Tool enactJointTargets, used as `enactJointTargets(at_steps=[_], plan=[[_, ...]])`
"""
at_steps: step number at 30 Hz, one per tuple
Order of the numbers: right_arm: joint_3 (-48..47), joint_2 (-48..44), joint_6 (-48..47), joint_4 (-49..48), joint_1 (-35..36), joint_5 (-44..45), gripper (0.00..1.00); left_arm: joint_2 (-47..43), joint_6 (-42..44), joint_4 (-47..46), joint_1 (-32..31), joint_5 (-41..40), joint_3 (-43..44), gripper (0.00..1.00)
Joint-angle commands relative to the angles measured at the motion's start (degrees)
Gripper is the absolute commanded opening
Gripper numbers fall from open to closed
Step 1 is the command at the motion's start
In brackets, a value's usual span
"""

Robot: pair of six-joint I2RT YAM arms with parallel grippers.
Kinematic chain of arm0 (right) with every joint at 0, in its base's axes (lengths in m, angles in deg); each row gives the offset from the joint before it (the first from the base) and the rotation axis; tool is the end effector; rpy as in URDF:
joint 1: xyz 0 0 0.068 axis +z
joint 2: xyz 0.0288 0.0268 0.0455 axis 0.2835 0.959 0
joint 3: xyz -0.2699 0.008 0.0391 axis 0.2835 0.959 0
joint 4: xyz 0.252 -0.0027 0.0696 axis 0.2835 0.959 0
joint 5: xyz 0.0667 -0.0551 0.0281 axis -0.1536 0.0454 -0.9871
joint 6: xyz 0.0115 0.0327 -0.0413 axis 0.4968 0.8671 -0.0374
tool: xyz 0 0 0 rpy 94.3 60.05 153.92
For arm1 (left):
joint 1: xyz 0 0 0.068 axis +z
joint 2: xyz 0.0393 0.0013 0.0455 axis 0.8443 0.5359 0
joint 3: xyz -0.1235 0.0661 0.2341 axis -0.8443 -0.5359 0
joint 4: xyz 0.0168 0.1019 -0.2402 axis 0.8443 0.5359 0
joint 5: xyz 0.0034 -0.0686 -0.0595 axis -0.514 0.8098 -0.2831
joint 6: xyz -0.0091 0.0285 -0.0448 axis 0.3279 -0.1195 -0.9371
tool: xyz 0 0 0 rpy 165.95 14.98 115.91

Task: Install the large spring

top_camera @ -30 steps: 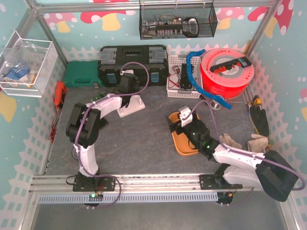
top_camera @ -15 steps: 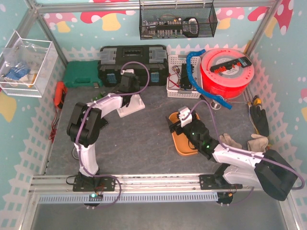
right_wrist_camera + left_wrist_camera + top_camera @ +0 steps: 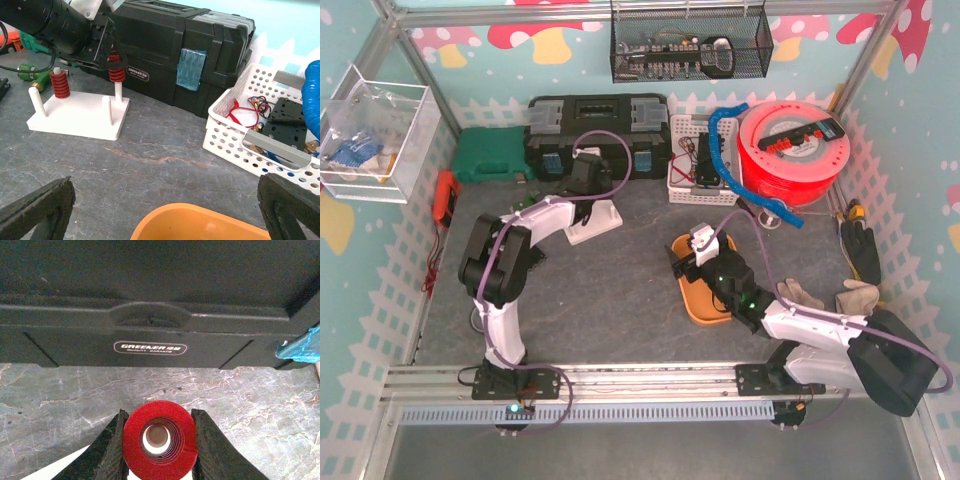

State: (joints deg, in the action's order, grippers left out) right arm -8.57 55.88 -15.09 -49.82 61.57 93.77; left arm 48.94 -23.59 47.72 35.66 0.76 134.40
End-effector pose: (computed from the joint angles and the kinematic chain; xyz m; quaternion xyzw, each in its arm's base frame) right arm 0.1690 0.1545 0.2080 -0.1543 0.7294 0.1811 0.6414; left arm 0.4089 -0.1571 0.1998 -0.0089 0.8869 -0.0674 0.4569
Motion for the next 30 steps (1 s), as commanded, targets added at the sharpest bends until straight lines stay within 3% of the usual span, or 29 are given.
enactJointTargets(at_steps=[1, 5, 20, 26, 30], plan=[[-1.29, 0.54, -0.54, -0.18, 0.34, 0.35, 0.99, -1.03, 0.07, 0.94, -0.37, 0.41, -0.63, 0.13], [-1.44, 0.8, -0.55, -0.07, 0.34, 0.14, 0.99, -0.73, 0.35, 0.98, -0.35, 0.35, -0.56, 0.15], [-1.76, 1.27, -0.15, 0.07, 0.34, 0.95, 0.99, 1.17, 0.29, 1.22, -0.36, 0.71, 0.97, 0.42], [-2.0, -0.05, 2.36, 1.45, 0.25, 3.17, 0.99, -2.65, -0.46, 1.67, -0.35, 1.59, -0.63, 0.5], [-4.39, -1.76, 6.68, 9.3, -0.29, 8.97, 0.99, -8.57, -2.12, 1.64, -0.45, 2.85, -3.63, 0.6]])
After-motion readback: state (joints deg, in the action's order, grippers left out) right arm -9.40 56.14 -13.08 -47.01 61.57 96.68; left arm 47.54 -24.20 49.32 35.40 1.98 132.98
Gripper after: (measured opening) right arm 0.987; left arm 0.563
